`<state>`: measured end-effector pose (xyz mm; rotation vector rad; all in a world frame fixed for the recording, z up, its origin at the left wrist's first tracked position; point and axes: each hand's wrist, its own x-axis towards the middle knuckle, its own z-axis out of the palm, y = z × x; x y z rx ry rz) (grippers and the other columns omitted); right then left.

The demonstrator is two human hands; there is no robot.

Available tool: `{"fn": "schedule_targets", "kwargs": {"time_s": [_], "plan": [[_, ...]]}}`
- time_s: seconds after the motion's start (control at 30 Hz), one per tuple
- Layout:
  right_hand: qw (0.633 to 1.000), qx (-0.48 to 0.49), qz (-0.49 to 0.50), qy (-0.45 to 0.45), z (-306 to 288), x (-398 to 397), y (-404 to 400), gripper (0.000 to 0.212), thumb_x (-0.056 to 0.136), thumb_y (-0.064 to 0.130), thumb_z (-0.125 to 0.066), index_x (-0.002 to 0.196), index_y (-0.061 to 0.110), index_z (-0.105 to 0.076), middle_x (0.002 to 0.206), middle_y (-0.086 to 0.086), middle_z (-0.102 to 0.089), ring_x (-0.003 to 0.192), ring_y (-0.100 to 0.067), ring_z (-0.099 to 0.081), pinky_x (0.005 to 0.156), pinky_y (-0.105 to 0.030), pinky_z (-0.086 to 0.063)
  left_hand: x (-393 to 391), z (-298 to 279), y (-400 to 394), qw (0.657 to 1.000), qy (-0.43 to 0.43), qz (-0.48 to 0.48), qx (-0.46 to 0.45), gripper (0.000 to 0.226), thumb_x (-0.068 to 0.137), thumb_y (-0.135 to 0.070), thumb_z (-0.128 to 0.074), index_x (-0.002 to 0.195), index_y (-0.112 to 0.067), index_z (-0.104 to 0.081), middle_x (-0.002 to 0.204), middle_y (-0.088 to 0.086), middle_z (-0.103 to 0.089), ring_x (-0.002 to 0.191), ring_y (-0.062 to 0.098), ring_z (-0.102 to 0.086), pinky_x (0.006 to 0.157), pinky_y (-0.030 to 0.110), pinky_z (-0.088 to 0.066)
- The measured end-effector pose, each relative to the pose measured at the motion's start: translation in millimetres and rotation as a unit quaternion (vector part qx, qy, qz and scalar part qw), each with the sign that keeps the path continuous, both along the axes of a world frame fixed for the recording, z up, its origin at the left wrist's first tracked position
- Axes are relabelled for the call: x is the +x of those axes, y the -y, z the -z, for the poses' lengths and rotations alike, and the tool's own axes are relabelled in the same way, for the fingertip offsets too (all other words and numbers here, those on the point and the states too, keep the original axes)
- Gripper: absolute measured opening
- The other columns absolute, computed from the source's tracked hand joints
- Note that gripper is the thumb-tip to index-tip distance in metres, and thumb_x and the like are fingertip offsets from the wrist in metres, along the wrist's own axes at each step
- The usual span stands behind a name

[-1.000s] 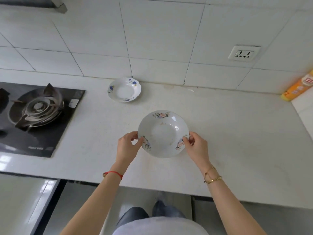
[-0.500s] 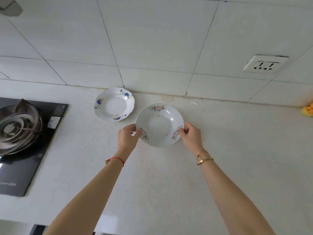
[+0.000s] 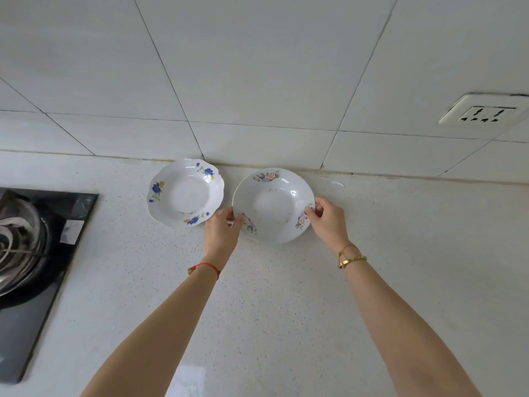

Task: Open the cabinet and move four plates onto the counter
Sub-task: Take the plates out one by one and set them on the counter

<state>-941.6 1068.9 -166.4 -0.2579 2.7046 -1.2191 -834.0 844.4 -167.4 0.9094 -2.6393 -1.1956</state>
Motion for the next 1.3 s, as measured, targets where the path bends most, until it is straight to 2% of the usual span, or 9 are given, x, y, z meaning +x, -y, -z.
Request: {"fn": "schedule_targets", "kwargs": {"time_s": [0.1,0.2,0.43,0.57,0.63,0.8,0.93,1.07,1.3], "plan": [[1.0,0.004,0.002,0.002,2.6,-3.7,1.6,0.01,0.088,0.017,-0.063,0.093,0.01,-0.067,0.064,0.006,-0.059,0.058,-0.004,-0.054,0.054,-0.019,-0.046,-5.3,0.7,1.6,1.0,0.007,-0.002,-0.008,0.012,0.089,-0.026,-0.063,0.095,-0.018,-0.071,0.087,-0.006,-0.073,0.076,0.011,-0.065,0.059,0.012,-0.038],[1.0,0.005,0.007,-0.002,3.8,-7.0,3.4,0.011,0.088,0.017,-0.063,0.093,0.008,-0.067,0.065,0.002,-0.061,0.06,-0.01,-0.056,0.059,-0.029,-0.052,-11.4,0.4,2.8,1.0,0.007,0.003,-0.014,0.013,0.089,-0.026,-0.062,0.096,-0.018,-0.071,0.089,-0.005,-0.074,0.078,0.011,-0.066,0.064,0.018,-0.043],[1.0,0.01,0.008,0.009,-0.5,-10.7,8.1,0.011,0.09,0.018,-0.061,0.097,0.01,-0.066,0.069,0.003,-0.062,0.066,-0.014,-0.06,0.06,-0.03,-0.054,-15.7,-1.4,2.9,1.0,0.011,0.012,-0.011,0.017,0.092,-0.024,-0.06,0.102,-0.014,-0.07,0.094,0.0,-0.074,0.083,0.014,-0.066,0.072,0.025,-0.053],[0.999,0.044,0.007,0.028,-7.6,-8.4,7.5,0.023,0.094,0.022,-0.057,0.109,0.005,-0.063,0.091,-0.008,-0.07,0.085,-0.022,-0.066,0.068,-0.035,-0.058,-9.3,-11.3,3.2,0.999,0.026,0.027,-0.017,0.029,0.095,-0.025,-0.056,0.119,-0.011,-0.063,0.103,0.003,-0.07,0.094,0.018,-0.066,0.083,0.034,-0.057],[0.997,0.066,0.002,0.033,-13.0,-2.4,2.4,0.033,0.096,0.026,-0.054,0.12,0.005,-0.058,0.103,-0.011,-0.068,0.099,-0.026,-0.062,0.08,-0.04,-0.056,-0.5,-19.7,3.9,0.999,0.027,0.021,-0.027,0.037,0.095,-0.025,-0.055,0.13,-0.011,-0.057,0.109,0.002,-0.068,0.097,0.018,-0.064,0.086,0.036,-0.056],[0.992,0.118,-0.033,-0.026,-36.6,29.9,-18.7,0.038,0.096,0.024,-0.053,0.131,0.007,-0.051,0.12,-0.013,-0.061,0.114,-0.029,-0.05,0.091,-0.04,-0.048,38.8,-47.3,3.5,0.994,-0.014,0.044,-0.1,0.037,0.093,-0.025,-0.06,0.128,-0.013,-0.06,0.11,0.0,-0.067,0.098,0.018,-0.063,0.076,0.028,-0.05],[0.988,0.12,-0.052,-0.083,-60.7,66.3,-33.4,0.038,0.095,0.021,-0.054,0.131,0.008,-0.051,0.126,-0.01,-0.058,0.119,-0.029,-0.049,0.099,-0.04,-0.043,81.7,-73.4,0.0,0.984,-0.044,0.08,-0.156,0.036,0.092,-0.022,-0.062,0.126,-0.012,-0.061,0.112,0.003,-0.067,0.104,0.023,-0.062,0.078,0.036,-0.055],[0.982,0.102,-0.073,-0.139,-84.1,109.6,-47.3,0.035,0.095,0.02,-0.055,0.128,0.009,-0.054,0.123,-0.008,-0.06,0.118,-0.025,-0.05,0.099,-0.035,-0.039,135.3,-98.9,-9.7,0.973,-0.07,0.103,-0.197,0.036,0.092,-0.021,-0.061,0.127,-0.011,-0.06,0.113,0.004,-0.068,0.105,0.023,-0.063,0.081,0.035,-0.055],[0.974,0.092,-0.101,-0.181,-112.6,196.4,-73.4,0.033,0.094,0.02,-0.057,0.126,0.01,-0.056,0.119,-0.005,-0.061,0.118,-0.023,-0.05,0.099,-0.035,-0.041,237.5,-126.7,-38.3,0.964,-0.099,0.103,-0.224,0.036,0.092,-0.02,-0.061,0.127,-0.013,-0.059,0.113,0.002,-0.067,0.103,0.021,-0.064,0.082,0.029,-0.051]]}}
